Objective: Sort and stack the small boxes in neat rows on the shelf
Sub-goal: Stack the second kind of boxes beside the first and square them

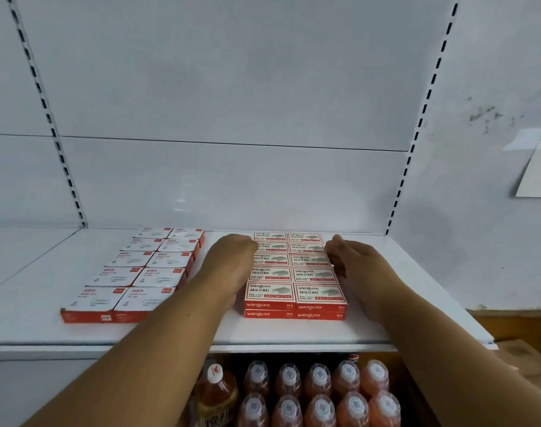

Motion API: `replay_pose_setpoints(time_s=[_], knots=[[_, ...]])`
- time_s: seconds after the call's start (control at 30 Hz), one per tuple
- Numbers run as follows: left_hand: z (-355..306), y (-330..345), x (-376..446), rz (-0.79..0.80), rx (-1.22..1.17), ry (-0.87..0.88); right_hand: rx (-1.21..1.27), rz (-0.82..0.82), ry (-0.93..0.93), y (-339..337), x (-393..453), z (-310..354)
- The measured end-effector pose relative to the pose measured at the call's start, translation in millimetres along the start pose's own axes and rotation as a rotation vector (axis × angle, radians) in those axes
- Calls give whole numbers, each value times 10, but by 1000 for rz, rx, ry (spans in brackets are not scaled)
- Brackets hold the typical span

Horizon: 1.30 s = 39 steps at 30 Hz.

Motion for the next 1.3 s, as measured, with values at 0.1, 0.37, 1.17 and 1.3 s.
replay_pose_setpoints(time_s=[0.1, 0.37, 1.17, 1.3], knots=[[1, 1, -10, -12, -54, -23, 12, 12, 3, 15, 0, -19], [-31, 61, 67, 27, -229, -94, 92, -39, 48, -86, 74, 115], [92, 121, 352, 24, 46, 31, -4, -15, 97, 0, 375, 84], [108, 116, 351, 30, 44, 23, 2, 13, 69, 16, 373, 65]])
Point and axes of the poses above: each hand's wrist, its own x-axis towards the middle knuckle, its own y-axis out of the palm, z = x × y, the point moved 4 cm from there along x, towards the middle knuckle, and after that the axes turned 4 degrees about y, right-handed, at the moved point
